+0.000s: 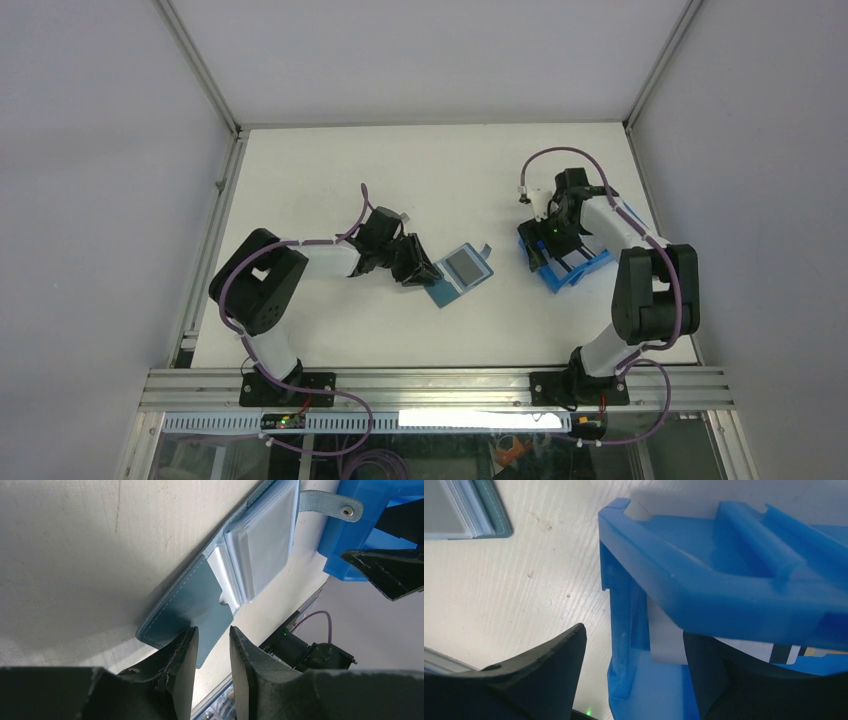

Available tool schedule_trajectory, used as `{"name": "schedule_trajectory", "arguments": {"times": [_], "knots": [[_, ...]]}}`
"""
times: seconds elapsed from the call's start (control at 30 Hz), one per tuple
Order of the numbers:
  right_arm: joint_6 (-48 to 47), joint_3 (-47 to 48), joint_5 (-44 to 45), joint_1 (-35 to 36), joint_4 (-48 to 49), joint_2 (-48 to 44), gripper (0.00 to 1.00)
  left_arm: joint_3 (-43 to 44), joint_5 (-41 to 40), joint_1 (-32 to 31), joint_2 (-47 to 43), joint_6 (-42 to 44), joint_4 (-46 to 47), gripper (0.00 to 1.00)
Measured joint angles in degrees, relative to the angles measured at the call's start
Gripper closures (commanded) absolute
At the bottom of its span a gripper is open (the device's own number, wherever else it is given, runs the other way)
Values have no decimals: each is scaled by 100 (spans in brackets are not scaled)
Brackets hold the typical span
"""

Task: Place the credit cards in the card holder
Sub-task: Move the storage box to the center of the board.

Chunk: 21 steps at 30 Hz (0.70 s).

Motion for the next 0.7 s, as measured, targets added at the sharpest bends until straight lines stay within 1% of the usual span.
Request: {"name": "schedule_trajectory", "arguments": {"times": [0.13, 0.2, 0.27, 0.37, 0.43, 0.47, 0.5, 0.6, 0.63, 0.7], "knots": [[155, -2, -52, 26, 85, 31, 38, 0, 0, 0, 0, -2, 2, 69], [234, -2, -114, 66, 79, 31, 39, 0, 2, 0, 0, -2, 2, 69], [302, -2, -153, 133, 81, 31, 37, 0, 0, 0, 0, -4, 4, 69], [389, -33, -85, 275, 107, 26, 32, 0, 2, 0, 2, -7, 9, 69], [442, -94, 59, 376, 155, 15, 32, 0, 2, 0, 4, -9, 13, 70], [461, -111, 133, 413, 177, 15, 34, 0, 2, 0, 4, -13, 20, 70], [468, -125, 164, 426, 197, 15, 40, 0, 2, 0, 4, -15, 28, 70], [496, -127, 195, 461, 190, 15, 61, 0, 2, 0, 4, -33, 81, 70], [518, -127, 188, 463, 186, 15, 67, 0, 2, 0, 4, -37, 92, 70], [533, -125, 173, 468, 181, 15, 70, 0, 0, 0, 4, -46, 109, 70]]}}
